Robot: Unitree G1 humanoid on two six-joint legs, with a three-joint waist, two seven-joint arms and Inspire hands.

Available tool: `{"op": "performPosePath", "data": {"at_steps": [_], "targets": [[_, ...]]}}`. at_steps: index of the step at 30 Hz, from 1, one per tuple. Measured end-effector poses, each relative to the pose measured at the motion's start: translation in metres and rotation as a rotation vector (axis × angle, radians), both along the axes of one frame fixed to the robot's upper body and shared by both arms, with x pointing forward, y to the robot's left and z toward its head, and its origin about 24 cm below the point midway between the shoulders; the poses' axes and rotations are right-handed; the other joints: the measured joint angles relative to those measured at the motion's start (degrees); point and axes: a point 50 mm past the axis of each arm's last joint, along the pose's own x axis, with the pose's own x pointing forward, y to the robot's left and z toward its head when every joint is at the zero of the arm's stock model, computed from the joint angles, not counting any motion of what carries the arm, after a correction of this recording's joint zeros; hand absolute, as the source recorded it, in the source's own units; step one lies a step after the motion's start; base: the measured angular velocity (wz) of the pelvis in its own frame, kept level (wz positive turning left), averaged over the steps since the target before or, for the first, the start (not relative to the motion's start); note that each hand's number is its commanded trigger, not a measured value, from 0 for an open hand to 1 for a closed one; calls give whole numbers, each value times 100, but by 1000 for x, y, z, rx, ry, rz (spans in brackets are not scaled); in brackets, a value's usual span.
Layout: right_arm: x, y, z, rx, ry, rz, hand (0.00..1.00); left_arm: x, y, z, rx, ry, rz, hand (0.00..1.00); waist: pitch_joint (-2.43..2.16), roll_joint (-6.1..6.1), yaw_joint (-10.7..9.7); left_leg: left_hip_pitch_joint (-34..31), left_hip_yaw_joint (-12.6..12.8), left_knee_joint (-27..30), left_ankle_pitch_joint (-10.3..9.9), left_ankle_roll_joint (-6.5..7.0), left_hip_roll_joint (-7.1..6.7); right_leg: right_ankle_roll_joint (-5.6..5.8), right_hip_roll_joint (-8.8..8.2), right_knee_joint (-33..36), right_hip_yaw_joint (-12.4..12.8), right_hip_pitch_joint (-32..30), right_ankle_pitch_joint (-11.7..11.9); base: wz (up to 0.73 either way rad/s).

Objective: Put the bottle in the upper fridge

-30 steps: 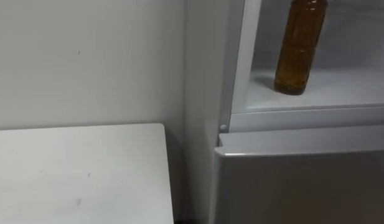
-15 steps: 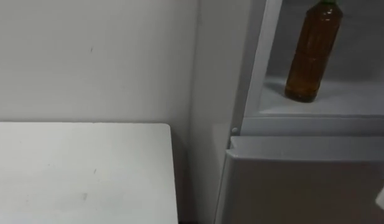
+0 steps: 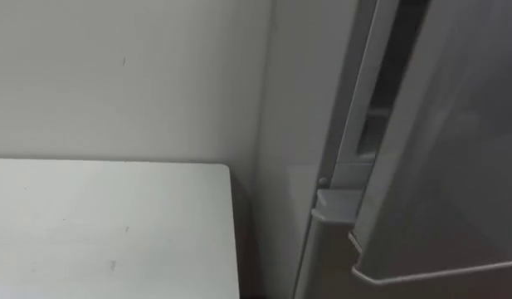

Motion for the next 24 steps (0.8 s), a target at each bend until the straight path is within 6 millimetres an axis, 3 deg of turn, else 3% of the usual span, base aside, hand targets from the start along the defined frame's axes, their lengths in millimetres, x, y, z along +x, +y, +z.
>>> {"op": "performPosePath", "data": {"at_steps": [5, 8, 10, 15, 24], "targets": [[9, 7, 0, -3, 0, 62, 0, 3, -1, 0, -5, -5, -14, 0, 2, 16, 25, -26, -1, 13, 0, 0, 4, -13, -3, 1, -12, -23, 15, 0], [16, 15, 0, -18, 10, 123, 0, 8, -2, -2, -12, -11, -32, 0, 10, 87, 55, -36, 0, 12, -1, 0, 7, -13, -4, 2, -12, -27, 34, 0], [19, 22, 2, -49, 22, 179, 0, 17, -3, -3, -19, -31, -42, 0, 44, 146, 158, -49, -1, 4, -2, 0, 6, -10, -5, 7, -16, -25, 44, 0], [25, 39, 11, -110, 4, 278, 0, 19, -4, -4, -25, -37, -45, 0, 47, 244, 273, -55, -15, -39, -2, -1, 1, -10, -3, 46, -27, -9, 44, 1], [45, 63, 13, -154, 16, 425, 0, 21, -12, -7, -50, -13, -76, 0, 51, 204, 410, -47, -65, 80, -1, -1, -12, -11, -83, 104, -79, -16, -4, 3]]}}
